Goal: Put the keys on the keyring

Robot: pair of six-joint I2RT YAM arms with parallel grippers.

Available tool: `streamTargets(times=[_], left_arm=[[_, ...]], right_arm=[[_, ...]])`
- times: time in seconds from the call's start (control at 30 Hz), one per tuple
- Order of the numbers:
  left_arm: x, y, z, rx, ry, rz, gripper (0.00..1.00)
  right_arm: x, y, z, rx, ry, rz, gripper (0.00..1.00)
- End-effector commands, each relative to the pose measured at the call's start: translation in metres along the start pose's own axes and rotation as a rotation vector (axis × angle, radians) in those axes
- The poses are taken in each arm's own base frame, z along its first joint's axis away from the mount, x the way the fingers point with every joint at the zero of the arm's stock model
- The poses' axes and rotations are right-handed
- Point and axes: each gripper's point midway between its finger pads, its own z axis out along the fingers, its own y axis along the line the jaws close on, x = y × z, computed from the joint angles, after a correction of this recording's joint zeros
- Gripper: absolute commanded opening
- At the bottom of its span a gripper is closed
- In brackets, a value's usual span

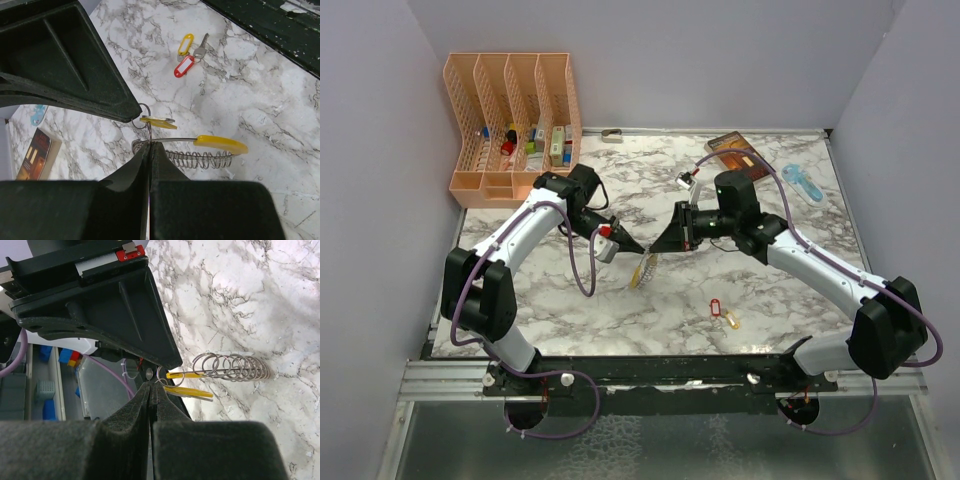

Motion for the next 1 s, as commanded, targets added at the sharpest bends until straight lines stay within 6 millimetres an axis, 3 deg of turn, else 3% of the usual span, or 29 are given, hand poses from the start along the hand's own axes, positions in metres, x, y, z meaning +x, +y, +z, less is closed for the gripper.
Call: streamTargets(times=[0.0,0.97], left_arm=[[0.000,0.007,0.001,-0.009,0.008,0.050,0.00],[-0.014,0.026,0.004,-0.059,-0.078,-0.017,0.00]], right_arm=[[-0.011,0.024,-0.005,-0.060,-0.025,-0.033,0.01],[-0.027,0.020,0.002,0.036,-0.130,0.090,0.01]])
